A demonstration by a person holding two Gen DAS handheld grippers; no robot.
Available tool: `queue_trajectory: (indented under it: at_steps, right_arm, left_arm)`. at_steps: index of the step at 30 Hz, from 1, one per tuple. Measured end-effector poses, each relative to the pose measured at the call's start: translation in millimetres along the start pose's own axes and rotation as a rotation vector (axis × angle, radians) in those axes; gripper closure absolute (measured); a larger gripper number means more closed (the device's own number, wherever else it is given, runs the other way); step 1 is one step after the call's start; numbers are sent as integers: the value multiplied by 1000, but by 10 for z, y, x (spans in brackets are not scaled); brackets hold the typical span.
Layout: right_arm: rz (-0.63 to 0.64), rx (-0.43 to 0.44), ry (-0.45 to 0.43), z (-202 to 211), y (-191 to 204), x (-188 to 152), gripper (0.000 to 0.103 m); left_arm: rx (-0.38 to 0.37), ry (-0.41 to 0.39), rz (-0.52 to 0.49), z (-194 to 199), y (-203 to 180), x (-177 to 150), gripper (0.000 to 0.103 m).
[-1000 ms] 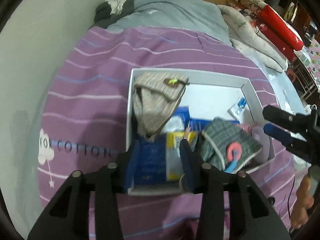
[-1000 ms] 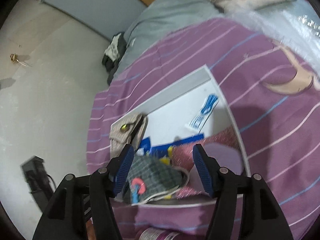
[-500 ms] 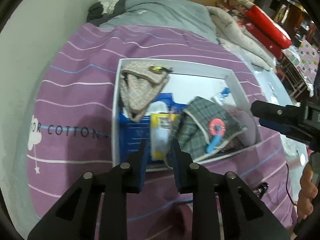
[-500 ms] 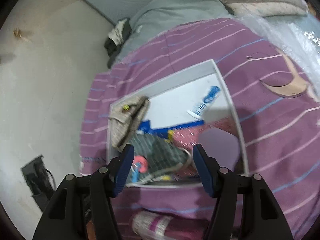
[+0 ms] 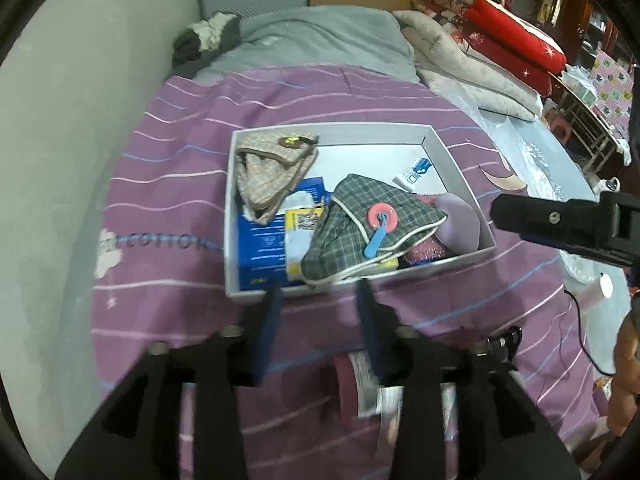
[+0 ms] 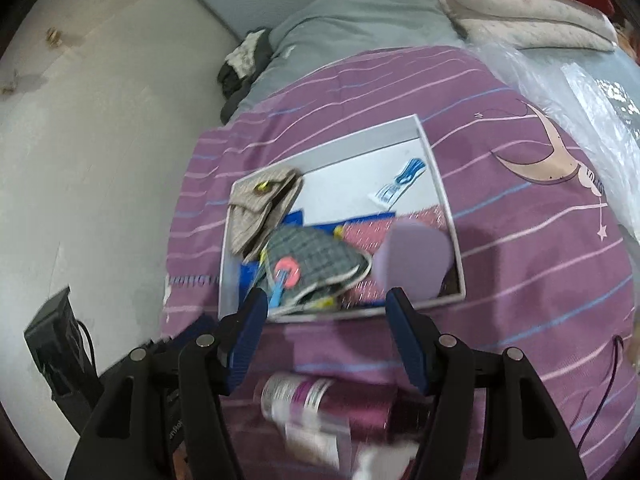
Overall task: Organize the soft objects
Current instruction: 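Move the right tool to the white plush toy beside the pink bottle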
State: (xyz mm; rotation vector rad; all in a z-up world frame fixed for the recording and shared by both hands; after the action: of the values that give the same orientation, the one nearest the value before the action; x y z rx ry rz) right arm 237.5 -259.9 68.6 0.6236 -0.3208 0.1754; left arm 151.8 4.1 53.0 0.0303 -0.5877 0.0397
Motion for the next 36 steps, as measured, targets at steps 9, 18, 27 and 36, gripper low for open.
queue_trajectory:
  at_steps: [9,18,27,36]
  right_arm:
    - [59,-85,-97,579,52,-355,41]
    - [136,-79,-235,842,43,-797,34]
    - [75,-68,-234,532,-202,-1132,34]
    - [152,-165,-237,264,-322,-1472,34]
  left_arm:
    - [-16,-29,-1,318,-69,-290,49]
    - [-62,-32,28,416,-93,-574,49]
    - [-52,-77,19,288,-88,-770,49]
    - [-158,-52,-1,44,-261,-983,44]
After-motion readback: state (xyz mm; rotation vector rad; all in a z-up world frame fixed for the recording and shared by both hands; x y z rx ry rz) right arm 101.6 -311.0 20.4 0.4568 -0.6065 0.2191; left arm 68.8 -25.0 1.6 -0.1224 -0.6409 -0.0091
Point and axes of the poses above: each gripper's, at about its wrist camera, not at the fingertips, and z roughly against the way its jaws point, y to its left, x to its top, the point moved 7 cm from there along -z, roughly the way its jaws point, and after that the axes turned 4 degrees about x, right-handed, at the moved point
